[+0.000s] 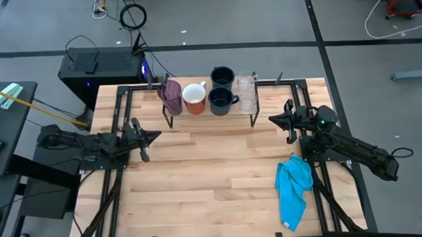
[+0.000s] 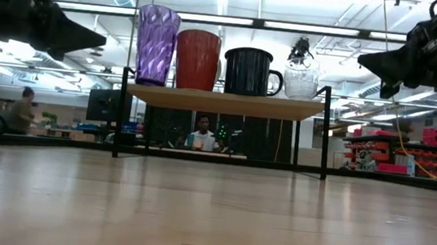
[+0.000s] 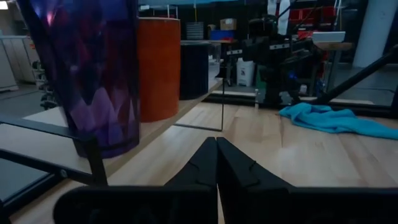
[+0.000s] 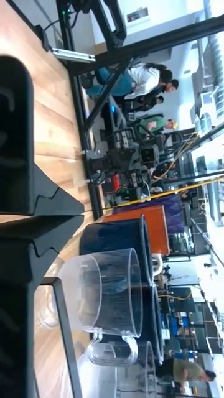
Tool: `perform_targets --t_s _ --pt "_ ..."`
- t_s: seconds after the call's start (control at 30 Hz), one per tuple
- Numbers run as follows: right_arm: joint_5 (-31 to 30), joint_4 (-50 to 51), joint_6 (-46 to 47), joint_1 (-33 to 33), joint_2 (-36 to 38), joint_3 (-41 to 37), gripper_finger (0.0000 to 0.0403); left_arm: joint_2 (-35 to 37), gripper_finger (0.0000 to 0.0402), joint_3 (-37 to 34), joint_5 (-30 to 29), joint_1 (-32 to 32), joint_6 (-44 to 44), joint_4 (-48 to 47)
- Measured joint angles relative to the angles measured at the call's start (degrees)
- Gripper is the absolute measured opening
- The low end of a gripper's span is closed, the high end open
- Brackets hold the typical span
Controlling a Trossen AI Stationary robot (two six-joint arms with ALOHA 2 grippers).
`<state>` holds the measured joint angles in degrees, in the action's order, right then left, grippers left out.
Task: Stack small to large cups/mugs on shelf
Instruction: Return to Home Position
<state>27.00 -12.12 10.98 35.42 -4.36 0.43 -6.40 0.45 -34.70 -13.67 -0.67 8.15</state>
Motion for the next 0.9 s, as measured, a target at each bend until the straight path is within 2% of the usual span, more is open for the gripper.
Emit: perform_targets --t_s 0.2,0.63,0.8,0.9 --pt "-0.02 1.04 -0.55 0.0 -0.01 0.0 0.0004 6.38 0.0008 0.0 0.19 0.0 0.05 -3.19" --pt "-2.36 3.1 -1.1 0.0 -0.02 0.0 0.0003 6.16 0.0004 -0.01 1.01 0.32 -0.74 -3.85" --pt "-1.02 3.1 -2.02 0.03 0.49 0.0 0.0005 6.15 0.0004 -0.02 0.56 5.74 -1.56 -3.83" --pt "-1.24 2.97 -3.08 0.75 1.13 0.0 0.0004 6.16 0.0005 -0.02 2.72 10.29 -1.79 -3.86"
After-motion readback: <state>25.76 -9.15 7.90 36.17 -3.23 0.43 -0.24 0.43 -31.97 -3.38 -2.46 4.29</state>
